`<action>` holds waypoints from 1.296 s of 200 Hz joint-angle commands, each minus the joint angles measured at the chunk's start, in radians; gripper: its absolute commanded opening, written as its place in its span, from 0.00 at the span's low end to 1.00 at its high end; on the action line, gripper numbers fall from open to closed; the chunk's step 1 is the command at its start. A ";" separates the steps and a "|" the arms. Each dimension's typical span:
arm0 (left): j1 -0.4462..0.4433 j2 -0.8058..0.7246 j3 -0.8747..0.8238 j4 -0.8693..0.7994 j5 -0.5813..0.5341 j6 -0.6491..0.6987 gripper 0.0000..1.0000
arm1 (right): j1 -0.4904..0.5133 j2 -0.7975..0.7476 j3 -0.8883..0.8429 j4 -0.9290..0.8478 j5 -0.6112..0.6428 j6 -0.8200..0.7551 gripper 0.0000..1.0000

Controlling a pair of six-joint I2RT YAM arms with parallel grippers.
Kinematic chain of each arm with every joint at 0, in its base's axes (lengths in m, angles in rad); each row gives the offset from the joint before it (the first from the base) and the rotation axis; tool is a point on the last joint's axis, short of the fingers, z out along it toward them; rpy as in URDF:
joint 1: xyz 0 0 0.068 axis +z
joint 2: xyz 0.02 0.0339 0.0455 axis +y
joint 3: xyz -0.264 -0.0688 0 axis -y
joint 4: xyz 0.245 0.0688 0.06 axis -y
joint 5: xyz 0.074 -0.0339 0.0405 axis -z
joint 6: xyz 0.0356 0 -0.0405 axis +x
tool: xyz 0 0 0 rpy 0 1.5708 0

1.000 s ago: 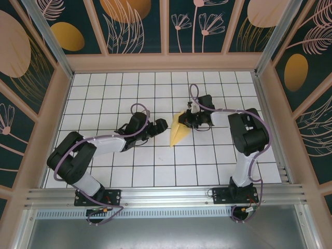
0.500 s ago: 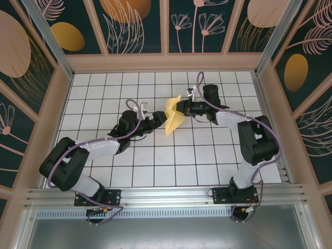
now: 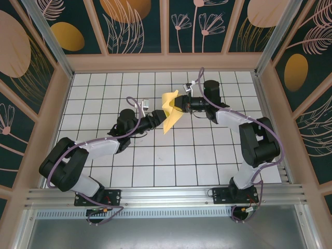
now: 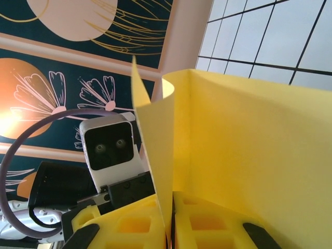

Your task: Fold a paper plane with a square sheet of paper (pick it up from the middle)

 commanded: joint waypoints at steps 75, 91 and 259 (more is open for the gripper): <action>0.006 -0.019 -0.002 0.043 -0.049 0.021 0.19 | 0.003 -0.055 -0.022 -0.020 -0.001 -0.026 0.12; 0.007 -0.033 0.004 -0.018 -0.073 0.061 0.13 | 0.002 -0.063 -0.018 -0.076 0.031 -0.065 0.20; -0.039 0.188 0.520 -1.283 -1.190 0.660 0.14 | -0.066 -0.277 -0.093 -0.440 0.668 -0.333 0.72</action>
